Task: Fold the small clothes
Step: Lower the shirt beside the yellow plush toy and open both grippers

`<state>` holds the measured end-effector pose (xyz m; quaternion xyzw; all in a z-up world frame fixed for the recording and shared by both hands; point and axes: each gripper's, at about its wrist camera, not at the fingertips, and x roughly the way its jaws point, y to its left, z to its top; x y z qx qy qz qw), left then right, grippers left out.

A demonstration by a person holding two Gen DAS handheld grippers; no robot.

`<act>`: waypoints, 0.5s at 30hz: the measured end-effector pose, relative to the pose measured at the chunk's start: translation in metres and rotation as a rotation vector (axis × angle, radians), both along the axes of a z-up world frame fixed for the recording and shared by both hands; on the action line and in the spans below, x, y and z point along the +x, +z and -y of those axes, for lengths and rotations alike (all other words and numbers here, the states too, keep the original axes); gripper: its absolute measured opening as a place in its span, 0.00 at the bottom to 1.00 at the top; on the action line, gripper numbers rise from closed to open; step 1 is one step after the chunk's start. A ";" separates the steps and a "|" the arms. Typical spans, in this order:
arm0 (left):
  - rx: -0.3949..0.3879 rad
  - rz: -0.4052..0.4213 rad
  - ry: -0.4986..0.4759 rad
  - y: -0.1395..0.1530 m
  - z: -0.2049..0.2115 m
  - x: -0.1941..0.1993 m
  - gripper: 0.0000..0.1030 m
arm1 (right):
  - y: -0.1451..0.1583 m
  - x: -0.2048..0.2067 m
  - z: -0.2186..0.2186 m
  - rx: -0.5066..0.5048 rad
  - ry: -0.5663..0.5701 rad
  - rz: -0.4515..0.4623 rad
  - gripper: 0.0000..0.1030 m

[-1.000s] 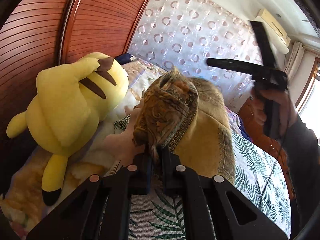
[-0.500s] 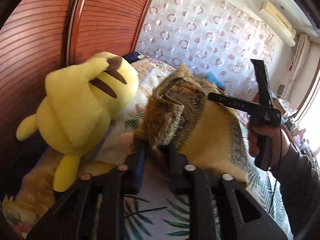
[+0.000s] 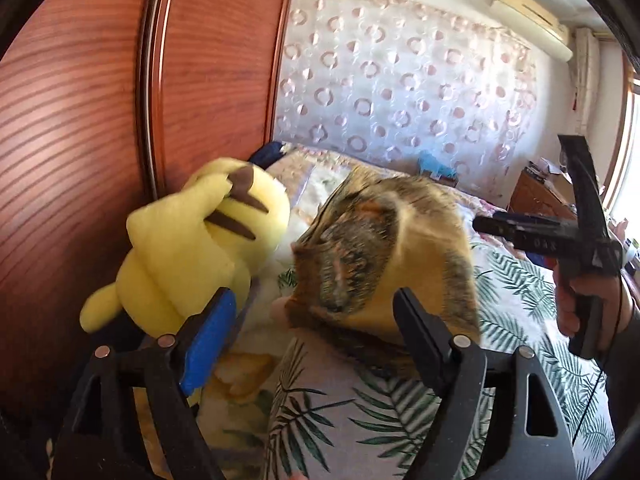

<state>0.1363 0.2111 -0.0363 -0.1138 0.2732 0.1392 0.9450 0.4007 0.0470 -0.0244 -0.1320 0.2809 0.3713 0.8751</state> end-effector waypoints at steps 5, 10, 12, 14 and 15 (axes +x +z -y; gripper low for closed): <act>0.088 0.006 -0.030 0.014 0.027 -0.009 0.85 | 0.009 -0.044 0.033 0.039 -0.017 0.012 0.64; 0.091 0.014 -0.080 0.018 0.051 -0.020 0.85 | 0.018 -0.094 0.065 0.064 -0.037 0.042 0.64; 0.096 0.000 -0.101 0.016 0.063 -0.022 0.85 | 0.018 -0.112 0.079 0.069 -0.060 0.053 0.67; 0.095 -0.008 -0.127 0.014 0.074 -0.023 0.85 | 0.017 -0.132 0.094 0.080 -0.076 0.053 0.68; 0.087 -0.010 -0.142 0.014 0.080 -0.024 0.85 | 0.016 -0.141 0.102 0.086 -0.089 0.051 0.70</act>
